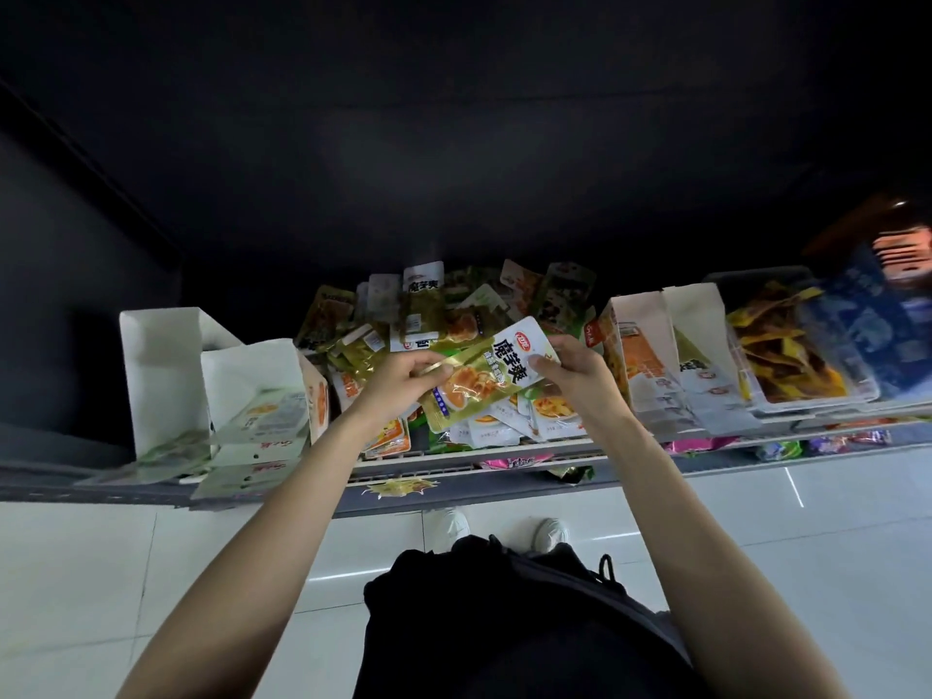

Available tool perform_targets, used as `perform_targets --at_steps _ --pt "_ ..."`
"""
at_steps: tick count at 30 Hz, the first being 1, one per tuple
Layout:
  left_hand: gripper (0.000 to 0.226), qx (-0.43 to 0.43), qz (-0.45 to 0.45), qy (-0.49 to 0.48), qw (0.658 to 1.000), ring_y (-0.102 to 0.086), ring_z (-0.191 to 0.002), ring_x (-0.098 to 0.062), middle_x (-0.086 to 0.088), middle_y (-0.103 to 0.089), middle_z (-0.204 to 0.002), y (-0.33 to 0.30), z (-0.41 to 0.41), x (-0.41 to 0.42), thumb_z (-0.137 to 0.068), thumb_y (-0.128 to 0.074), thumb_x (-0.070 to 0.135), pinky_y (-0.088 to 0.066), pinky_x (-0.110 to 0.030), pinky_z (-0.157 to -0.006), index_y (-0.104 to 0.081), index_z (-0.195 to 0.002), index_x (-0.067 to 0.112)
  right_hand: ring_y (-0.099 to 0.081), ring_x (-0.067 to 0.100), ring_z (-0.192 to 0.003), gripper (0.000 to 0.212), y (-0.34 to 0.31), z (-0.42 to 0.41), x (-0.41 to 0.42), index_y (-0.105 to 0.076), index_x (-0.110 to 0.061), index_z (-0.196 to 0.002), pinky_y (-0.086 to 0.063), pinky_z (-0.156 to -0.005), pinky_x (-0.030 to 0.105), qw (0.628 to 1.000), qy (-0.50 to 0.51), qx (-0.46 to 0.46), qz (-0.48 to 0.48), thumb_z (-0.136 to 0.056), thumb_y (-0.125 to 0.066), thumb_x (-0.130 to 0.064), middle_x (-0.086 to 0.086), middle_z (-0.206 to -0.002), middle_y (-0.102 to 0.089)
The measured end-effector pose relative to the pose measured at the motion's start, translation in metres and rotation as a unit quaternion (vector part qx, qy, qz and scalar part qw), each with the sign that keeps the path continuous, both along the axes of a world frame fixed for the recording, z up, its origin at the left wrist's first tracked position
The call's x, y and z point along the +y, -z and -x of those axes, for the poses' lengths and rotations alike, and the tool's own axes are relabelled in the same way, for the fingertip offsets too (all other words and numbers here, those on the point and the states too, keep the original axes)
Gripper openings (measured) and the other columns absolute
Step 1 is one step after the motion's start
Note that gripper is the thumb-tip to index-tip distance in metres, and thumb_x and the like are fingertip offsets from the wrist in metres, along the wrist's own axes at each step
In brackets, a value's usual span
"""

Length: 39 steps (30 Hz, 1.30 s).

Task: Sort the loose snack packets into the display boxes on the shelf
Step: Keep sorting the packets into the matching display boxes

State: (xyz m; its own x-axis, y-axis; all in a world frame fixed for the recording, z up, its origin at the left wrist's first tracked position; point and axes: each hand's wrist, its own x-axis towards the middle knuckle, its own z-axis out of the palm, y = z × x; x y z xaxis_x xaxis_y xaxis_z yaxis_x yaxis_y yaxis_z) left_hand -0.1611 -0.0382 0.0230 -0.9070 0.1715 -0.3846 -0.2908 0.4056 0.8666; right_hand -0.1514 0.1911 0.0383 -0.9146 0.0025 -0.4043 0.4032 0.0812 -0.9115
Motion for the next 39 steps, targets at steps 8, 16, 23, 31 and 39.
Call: perform_targets --at_steps 8,16,23,31,39 --pt "0.005 0.041 -0.074 0.02 0.996 -0.054 -0.055 -0.003 -0.002 -0.07 -0.074 -0.02 0.007 0.066 -0.083 -0.07 0.022 -0.044 -0.014 -0.056 -0.069 -0.082 0.017 -0.068 0.029 -0.077 0.009 -0.03 -0.027 0.097 -0.069 -0.022 -0.095 -0.054 -0.068 0.047 0.993 0.0 0.066 -0.097 -0.086 -0.069 -0.021 0.005 -0.086 -0.073" --pt "0.015 0.11 0.042 -0.012 0.993 -0.062 -0.065 -0.007 0.01 -0.067 -0.072 0.022 0.02 0.174 -0.087 -0.064 0.037 -0.049 -0.026 -0.063 -0.066 -0.081 0.024 -0.058 0.029 -0.056 0.022 -0.024 -0.06 0.193 -0.06 -0.003 -0.092 -0.042 -0.047 0.031 0.809 0.243 0.239 -0.478 -0.093 -0.06 -0.025 0.015 -0.071 -0.065" --pt "0.04 0.032 0.069 -0.004 0.997 -0.065 -0.064 -0.013 0.007 -0.069 -0.094 0.051 0.019 0.233 -0.086 -0.066 0.036 -0.055 -0.028 -0.057 -0.052 -0.119 0.018 -0.06 0.017 -0.056 0.02 0.014 -0.021 0.2 -0.07 -0.013 -0.077 -0.041 -0.056 0.023 0.713 0.04 0.297 -0.634 -0.07 -0.069 0.007 0.003 -0.065 -0.068" --pt "0.039 0.065 0.123 0.038 0.99 -0.063 -0.092 -0.009 0.012 -0.067 -0.106 0.049 0.017 0.239 -0.091 -0.06 0.032 -0.047 -0.023 -0.065 -0.052 -0.128 0.024 -0.054 0.033 -0.1 0.033 0.04 -0.013 0.203 -0.073 -0.009 -0.089 -0.037 -0.08 0.039 0.673 -0.144 0.209 -0.694 -0.06 -0.066 0.004 0.006 -0.097 -0.072" --pt "0.025 0.257 0.292 -0.004 0.921 -0.058 -0.096 -0.016 0.003 -0.065 -0.105 0.047 -0.004 0.119 -0.087 -0.064 0.02 -0.046 -0.028 -0.079 -0.063 -0.111 0.018 -0.06 0.032 -0.096 0.03 0.036 -0.015 0.11 -0.071 -0.011 -0.101 -0.049 -0.082 0.042 0.788 -0.126 0.309 -0.517 -0.075 -0.062 -0.002 0.007 -0.096 -0.07"
